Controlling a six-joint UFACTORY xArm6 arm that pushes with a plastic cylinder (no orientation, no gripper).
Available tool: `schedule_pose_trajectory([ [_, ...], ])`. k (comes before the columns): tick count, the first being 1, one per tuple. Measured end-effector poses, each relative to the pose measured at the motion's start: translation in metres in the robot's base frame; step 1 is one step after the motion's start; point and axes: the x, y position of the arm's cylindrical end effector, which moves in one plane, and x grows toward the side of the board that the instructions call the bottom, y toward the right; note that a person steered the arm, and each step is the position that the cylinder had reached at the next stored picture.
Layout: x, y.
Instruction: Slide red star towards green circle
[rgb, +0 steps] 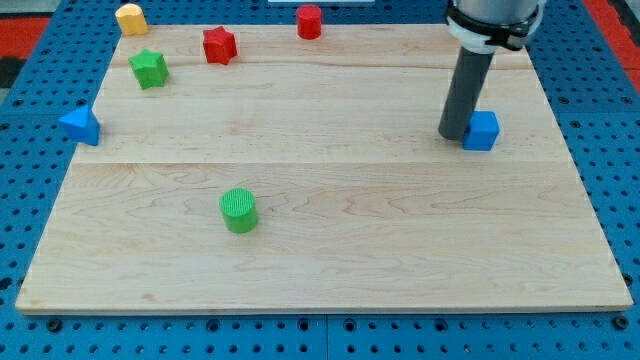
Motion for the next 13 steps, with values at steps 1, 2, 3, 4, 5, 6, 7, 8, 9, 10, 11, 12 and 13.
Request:
schedule_pose_trajectory([
  [1,0.0,0.007],
  [2,0.0,0.032],
  [3,0.0,0.03],
  [4,-0.015,-0.024],
  [5,-0.067,-0.067],
  [6,-0.093,-0.074],
  [7,-0.093,-0.074],
  [8,-0.101,-0.074],
  [9,-0.122,-0.085],
  [10,-0.134,-0.115],
  [11,-0.141,-0.147],
  [12,-0.155,-0.167],
  [13,-0.164,-0.189],
])
